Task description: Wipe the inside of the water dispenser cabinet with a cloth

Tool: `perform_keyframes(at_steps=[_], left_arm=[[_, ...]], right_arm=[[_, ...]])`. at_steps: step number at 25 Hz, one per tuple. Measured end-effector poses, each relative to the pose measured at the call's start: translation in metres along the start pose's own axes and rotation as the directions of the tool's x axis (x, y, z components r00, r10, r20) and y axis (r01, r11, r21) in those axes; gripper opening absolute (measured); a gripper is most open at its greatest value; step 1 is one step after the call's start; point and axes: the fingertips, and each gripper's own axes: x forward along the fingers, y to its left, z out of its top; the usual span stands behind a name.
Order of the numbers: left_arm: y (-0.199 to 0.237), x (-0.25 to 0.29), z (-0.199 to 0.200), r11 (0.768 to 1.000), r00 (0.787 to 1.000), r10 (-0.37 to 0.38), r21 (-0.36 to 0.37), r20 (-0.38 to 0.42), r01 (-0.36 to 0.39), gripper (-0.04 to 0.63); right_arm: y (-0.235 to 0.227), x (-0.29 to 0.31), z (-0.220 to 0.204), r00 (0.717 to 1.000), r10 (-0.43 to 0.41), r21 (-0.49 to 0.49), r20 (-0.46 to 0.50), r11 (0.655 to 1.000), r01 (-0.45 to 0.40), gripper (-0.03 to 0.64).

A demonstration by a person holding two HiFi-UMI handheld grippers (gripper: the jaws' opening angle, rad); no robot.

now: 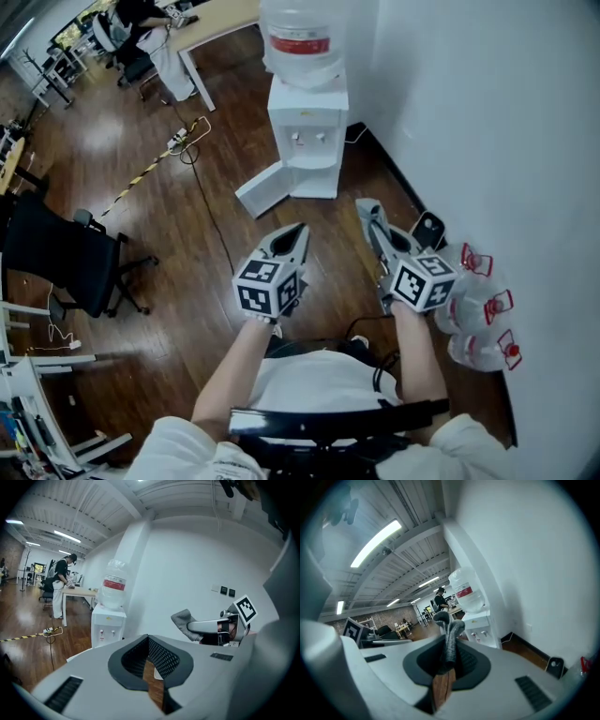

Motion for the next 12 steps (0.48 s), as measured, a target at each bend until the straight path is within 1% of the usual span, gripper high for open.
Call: perform_keyframes(at_steps=[3, 6, 8, 10, 12], left_arm=[[0.006, -0.007, -0.001, 0.999, 0.999, -0.044, 0.014, -0.019, 0.044, -0.003], [0.013, -0.007, -0.001, 0.998, 0.998, -0.057, -0.008, -0.031, 0.057, -0.003], [0.014, -0.007, 0.001, 0.997, 0.997, -0.068, -0.021, -0.021, 0.068, -0.003], [0.014, -0.01, 0.002, 0.997, 0.997, -0.074, -0.014, -0.017, 0.073, -0.002], [0.015, -0.012, 0.003, 0.998, 0.997, -0.069, -0.003, -0.022, 0.069, -0.002]], right_arm=[[0.019, 0.005, -0.006, 1.0, -0.029, -0.015, 0.01, 0.999, 0.029, 0.037], [0.026, 0.008, -0.011, 0.998, -0.06, -0.007, 0.017, 0.998, 0.06, 0.037], [0.028, 0.008, -0.011, 0.996, -0.083, -0.011, 0.02, 0.996, 0.083, 0.037], [0.033, 0.007, -0.012, 0.994, -0.108, -0.042, 0.014, 0.993, 0.109, 0.037], [0.039, 0.008, -0.014, 0.993, -0.117, -0.065, 0.007, 0.991, 0.117, 0.037]])
